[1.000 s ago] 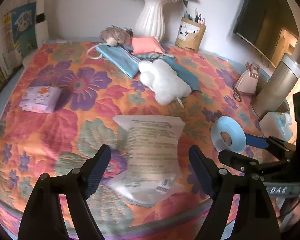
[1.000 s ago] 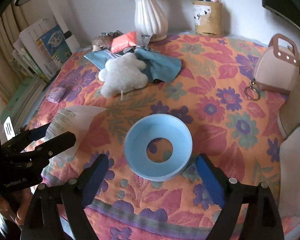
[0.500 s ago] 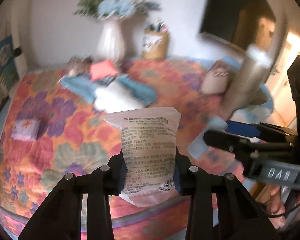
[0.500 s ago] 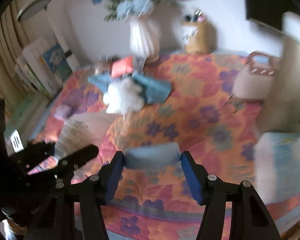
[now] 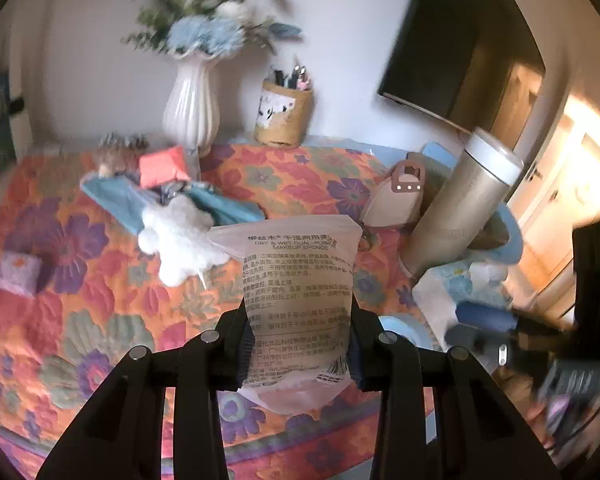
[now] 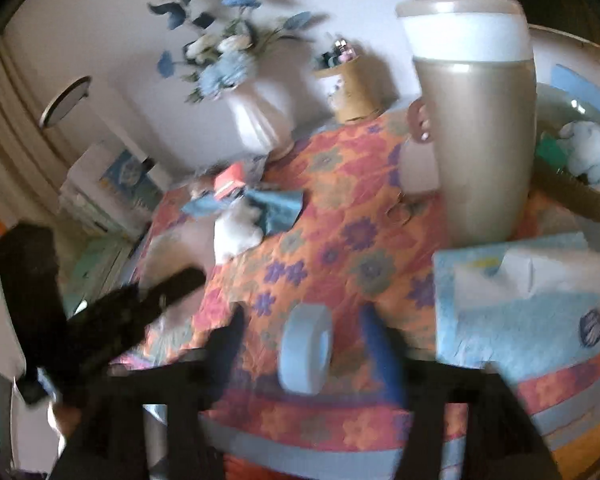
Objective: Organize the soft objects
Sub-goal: 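Carry the clear bag and light blue bowl with both tools to the basket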
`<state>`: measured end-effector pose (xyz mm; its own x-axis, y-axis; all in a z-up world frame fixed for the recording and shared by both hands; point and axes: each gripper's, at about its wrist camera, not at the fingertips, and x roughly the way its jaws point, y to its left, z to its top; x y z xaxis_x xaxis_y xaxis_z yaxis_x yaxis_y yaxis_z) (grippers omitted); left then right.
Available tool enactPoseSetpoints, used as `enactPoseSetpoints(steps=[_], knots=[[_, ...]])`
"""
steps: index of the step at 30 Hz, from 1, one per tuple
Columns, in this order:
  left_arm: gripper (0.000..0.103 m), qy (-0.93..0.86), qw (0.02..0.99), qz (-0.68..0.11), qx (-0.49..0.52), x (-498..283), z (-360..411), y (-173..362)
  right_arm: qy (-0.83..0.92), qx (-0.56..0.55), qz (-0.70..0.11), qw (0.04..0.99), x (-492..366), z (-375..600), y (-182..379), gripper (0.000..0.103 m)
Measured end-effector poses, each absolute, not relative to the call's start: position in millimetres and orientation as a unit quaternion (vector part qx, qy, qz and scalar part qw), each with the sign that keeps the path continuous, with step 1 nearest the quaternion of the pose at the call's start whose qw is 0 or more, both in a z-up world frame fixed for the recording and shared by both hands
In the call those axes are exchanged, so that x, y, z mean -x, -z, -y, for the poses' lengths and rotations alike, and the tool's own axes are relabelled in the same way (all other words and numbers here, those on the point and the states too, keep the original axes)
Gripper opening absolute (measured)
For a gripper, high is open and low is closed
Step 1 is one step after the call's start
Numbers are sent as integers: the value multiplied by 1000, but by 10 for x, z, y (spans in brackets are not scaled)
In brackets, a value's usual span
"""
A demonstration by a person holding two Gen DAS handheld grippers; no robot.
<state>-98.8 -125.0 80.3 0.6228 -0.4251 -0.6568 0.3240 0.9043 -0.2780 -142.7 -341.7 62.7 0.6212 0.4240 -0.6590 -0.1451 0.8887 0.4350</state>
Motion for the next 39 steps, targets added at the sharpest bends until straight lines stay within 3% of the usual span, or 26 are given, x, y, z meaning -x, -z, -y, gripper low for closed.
enactPoseSetpoints(steps=[1,8,16,19,21,23,24,33,39], knots=[[34,206,898,-382,71,977,1224,-783,-163,-159,-402,887,1468,3360,-604,77],[34,205,901,-380,42,1044,1236,-729,-112,-66,-435,891,1514,3033,-297,80],[34,210,896,-388,51,1037,1144,-655,-83,-87,-477,871,1309,3139,40,80],[34,214,894,-390,52,1037,1153,-635,-75,-49,-473,877,1326,3023,59,85],[34,217,893,-392,49,1038,1181,-625,-63,-20,-470,880,1334,2930,75,85],[34,221,892,-392,45,1053,1217,-624,-39,11,-469,882,1315,2856,142,74],[34,224,892,-391,42,1062,1240,-630,-34,16,-458,888,1332,2843,134,65],[34,259,901,-347,19,1223,1485,-1043,-54,-36,-385,921,1506,3124,-588,65],[34,336,876,-345,15,1347,2002,-1191,-13,-65,-391,918,1592,3668,-910,65]])
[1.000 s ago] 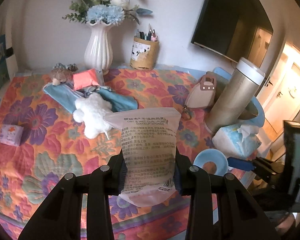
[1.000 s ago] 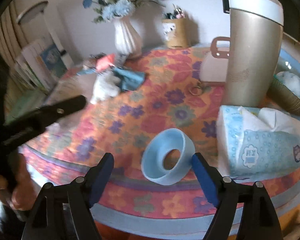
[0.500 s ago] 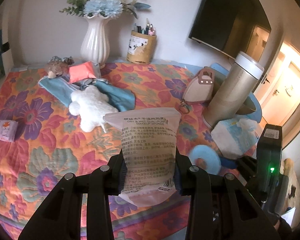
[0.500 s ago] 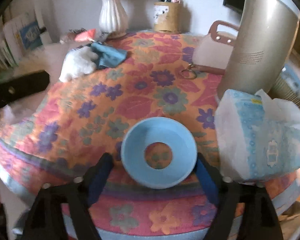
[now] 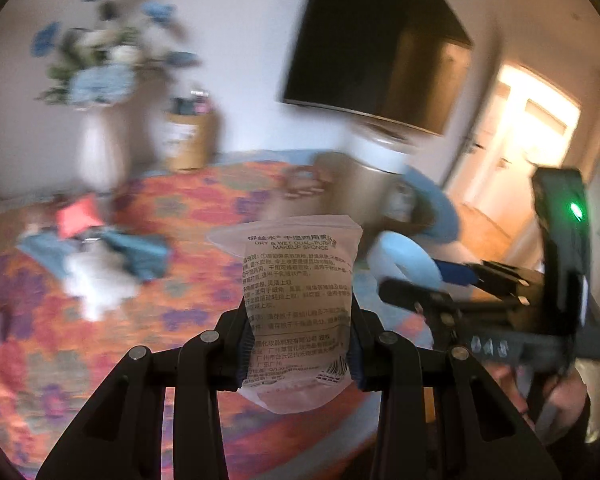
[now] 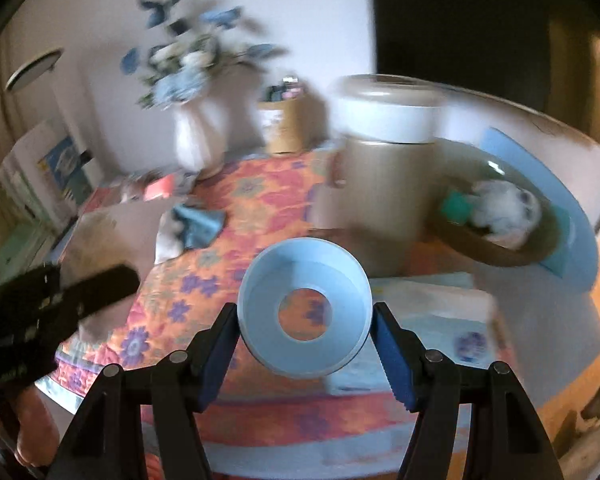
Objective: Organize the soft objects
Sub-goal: 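Carry the clear bag and light blue bowl with both tools to the basket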
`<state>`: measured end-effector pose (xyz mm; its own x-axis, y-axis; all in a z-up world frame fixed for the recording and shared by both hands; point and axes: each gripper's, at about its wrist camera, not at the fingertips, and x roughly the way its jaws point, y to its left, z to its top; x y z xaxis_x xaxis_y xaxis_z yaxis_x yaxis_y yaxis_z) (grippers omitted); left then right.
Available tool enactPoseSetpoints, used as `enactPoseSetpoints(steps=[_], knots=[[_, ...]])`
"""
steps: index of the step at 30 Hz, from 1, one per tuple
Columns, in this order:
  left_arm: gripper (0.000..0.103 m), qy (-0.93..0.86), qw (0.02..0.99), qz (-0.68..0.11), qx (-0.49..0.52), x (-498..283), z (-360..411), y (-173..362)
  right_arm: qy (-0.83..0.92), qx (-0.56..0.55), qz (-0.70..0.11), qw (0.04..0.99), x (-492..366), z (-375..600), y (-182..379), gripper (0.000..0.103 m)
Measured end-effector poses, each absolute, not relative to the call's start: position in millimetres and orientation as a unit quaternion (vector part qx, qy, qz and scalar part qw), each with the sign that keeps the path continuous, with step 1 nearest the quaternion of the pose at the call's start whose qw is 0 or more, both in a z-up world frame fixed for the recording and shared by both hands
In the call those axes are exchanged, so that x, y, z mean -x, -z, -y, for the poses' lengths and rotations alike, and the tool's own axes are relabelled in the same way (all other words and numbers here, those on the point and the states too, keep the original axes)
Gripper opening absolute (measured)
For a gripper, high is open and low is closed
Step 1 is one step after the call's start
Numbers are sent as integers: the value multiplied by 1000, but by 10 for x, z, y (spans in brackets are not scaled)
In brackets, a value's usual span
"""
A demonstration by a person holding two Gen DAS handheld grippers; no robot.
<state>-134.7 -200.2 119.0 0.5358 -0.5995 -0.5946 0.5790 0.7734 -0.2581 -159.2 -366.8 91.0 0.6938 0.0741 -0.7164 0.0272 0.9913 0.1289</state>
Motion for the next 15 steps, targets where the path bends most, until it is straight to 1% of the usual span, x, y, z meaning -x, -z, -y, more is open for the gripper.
enactPoseSetpoints(steps=[6,15], knots=[[34,416,836,-358,0,1431,2729,-1223,45,-124,-393,910,1842,4457,-1038,65],[34,446,821,-354,-28,1355,3602,-1346,127,-186,-361,905,2128,5390,-1152,65]])
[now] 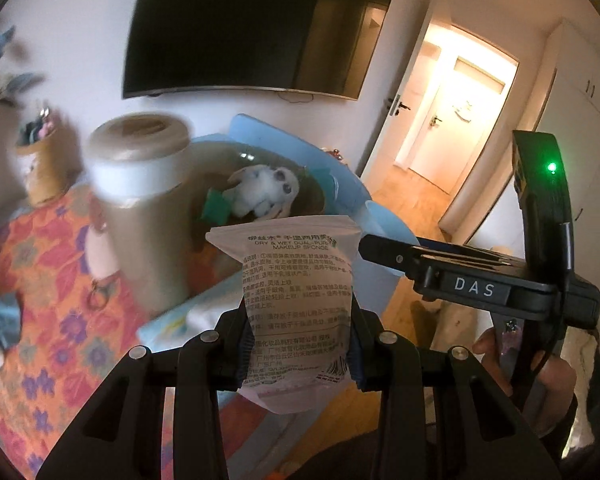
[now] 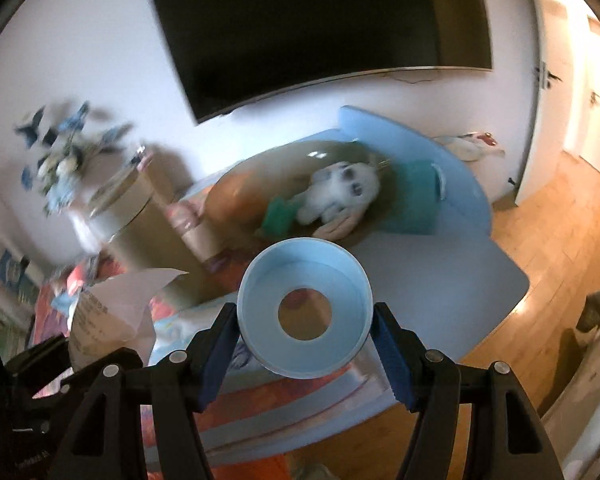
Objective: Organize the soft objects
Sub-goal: 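Carry the clear bag and light blue bowl with both tools to the basket, then open both tools to drop the bag and bowl into the basket, then move both tools back over the bed toward the wipes pack and white plush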
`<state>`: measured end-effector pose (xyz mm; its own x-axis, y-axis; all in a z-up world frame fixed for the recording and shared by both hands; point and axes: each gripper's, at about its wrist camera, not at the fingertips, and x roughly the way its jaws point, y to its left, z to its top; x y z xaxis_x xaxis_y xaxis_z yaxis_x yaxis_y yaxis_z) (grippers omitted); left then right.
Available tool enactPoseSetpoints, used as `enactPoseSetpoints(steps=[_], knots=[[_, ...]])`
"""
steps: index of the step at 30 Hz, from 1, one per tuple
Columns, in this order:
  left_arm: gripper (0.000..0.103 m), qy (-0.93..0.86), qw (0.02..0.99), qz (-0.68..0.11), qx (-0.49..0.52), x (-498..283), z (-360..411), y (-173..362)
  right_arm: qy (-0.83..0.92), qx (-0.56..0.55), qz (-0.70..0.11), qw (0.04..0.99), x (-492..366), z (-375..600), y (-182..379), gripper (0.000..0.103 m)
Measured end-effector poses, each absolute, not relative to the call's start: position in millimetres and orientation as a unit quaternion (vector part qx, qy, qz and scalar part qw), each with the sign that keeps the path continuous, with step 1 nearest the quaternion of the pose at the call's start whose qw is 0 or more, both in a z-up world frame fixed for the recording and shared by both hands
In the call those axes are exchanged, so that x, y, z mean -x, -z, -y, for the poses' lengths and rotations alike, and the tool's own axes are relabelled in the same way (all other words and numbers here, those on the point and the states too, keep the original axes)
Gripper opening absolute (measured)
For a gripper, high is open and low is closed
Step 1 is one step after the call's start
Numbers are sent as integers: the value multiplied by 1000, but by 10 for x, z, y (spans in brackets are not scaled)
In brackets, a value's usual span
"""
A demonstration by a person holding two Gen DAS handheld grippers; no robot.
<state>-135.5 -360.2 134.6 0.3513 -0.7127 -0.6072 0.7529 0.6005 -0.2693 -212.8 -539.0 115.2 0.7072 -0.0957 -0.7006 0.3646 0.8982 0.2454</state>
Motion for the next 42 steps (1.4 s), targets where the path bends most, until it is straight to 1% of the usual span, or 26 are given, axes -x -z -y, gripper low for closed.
enactPoseSetpoints(steps=[6,13,17,19,20,21,22,27,34,38,42], knots=[[34,412,848,-331,-32,1201,4137,-1540,128,-235,-324,908,1895,5867,-1281,65],[34,311,895,-317,-45,782,4654,-1659,101,-372,-292,875,1384,6501,-1190,65],[37,267,905,-324,-67,576,4846,-1585,101,-407,-305,855,1162,6641,-1101,66],[55,249,907,-330,-79,489,4923,-1533,90,-413,-313,851,1042,6650,-1066,67],[61,249,907,-331,-80,476,4933,-1523,87,-412,-320,849,990,6656,-1050,71],[75,250,906,-332,-79,471,4939,-1526,83,-413,-326,846,947,6655,-1032,73],[79,258,906,-327,-77,491,4936,-1544,77,-419,-334,841,896,6674,-995,74],[79,273,911,-294,-93,652,4931,-1716,64,-432,-321,840,966,6723,-983,74],[79,307,911,-262,-90,1028,4614,-2035,58,-413,-287,862,1309,6600,-1211,74],[80,329,910,-243,-65,1255,4159,-2297,72,-375,-274,882,1583,6408,-1426,74],[80,320,916,-240,-43,1378,3507,-2460,82,-317,-289,900,1851,6067,-1538,74]])
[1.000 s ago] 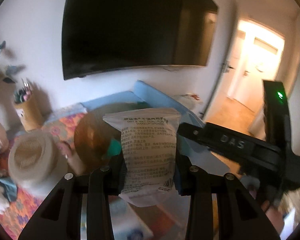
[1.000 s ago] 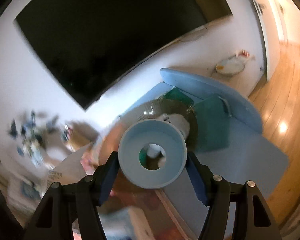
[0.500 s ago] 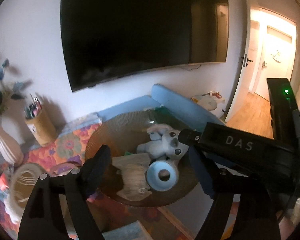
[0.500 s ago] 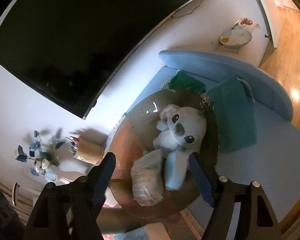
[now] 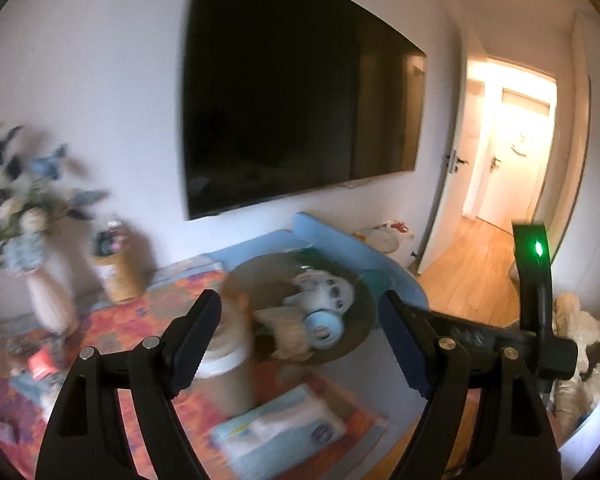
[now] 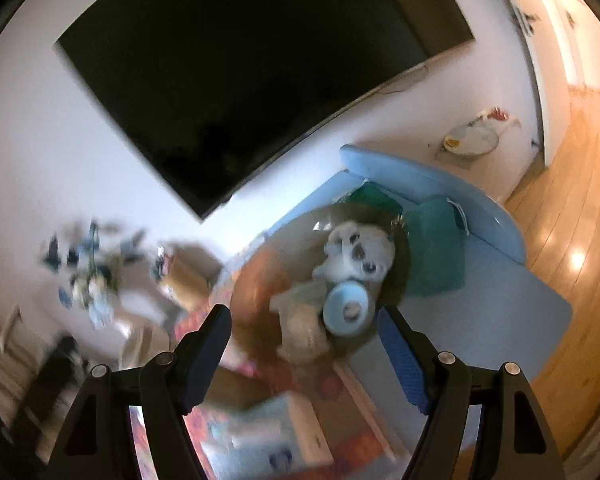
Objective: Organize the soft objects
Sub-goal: 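Move both tools back over the bed toward the wipes pack and white plush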
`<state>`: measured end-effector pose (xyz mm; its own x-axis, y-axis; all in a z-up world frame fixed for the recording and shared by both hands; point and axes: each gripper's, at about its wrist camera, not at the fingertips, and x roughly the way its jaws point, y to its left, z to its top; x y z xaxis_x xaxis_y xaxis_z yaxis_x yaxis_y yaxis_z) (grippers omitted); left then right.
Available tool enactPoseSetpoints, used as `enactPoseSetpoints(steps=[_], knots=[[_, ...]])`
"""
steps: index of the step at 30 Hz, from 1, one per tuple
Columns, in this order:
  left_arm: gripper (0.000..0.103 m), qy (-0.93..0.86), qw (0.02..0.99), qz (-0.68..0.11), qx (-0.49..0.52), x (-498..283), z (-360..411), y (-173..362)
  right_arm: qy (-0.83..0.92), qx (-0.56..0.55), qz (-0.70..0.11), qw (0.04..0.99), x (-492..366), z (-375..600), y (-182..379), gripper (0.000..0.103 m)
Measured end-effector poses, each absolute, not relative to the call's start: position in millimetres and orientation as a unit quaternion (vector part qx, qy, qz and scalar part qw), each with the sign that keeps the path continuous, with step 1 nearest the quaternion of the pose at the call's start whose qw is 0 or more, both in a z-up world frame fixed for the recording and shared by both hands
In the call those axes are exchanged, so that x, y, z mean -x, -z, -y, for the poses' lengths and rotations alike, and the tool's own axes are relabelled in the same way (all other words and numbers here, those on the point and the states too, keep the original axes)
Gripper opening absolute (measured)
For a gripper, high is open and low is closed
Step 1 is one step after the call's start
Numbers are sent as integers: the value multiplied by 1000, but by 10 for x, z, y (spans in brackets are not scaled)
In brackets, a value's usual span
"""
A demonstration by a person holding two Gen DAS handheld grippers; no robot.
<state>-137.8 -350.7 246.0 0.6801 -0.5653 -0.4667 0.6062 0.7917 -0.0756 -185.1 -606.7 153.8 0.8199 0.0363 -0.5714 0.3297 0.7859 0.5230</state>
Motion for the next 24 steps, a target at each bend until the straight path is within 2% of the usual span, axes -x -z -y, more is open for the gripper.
enactPoseSetpoints(steps=[9,13,14,18,24], knots=[[80,160,948,-275,15,1201,1498,-2341,-106,-163,-370,908,1897,4691,-1450,74],[80,67,954,-279,82,1117,471,-2208,-179,-88,-366,909,1675,3852,-1534,87],[80,49,954,-282,92,1096,296,-2151,-191,-77,-365,908,1624,3693,-1528,88],[80,-74,942,-313,99,939,-325,-1664,-221,-57,-387,893,1261,2973,-1283,88],[80,-86,911,-361,182,718,-829,-746,-211,-63,-430,876,699,2235,-517,88]])
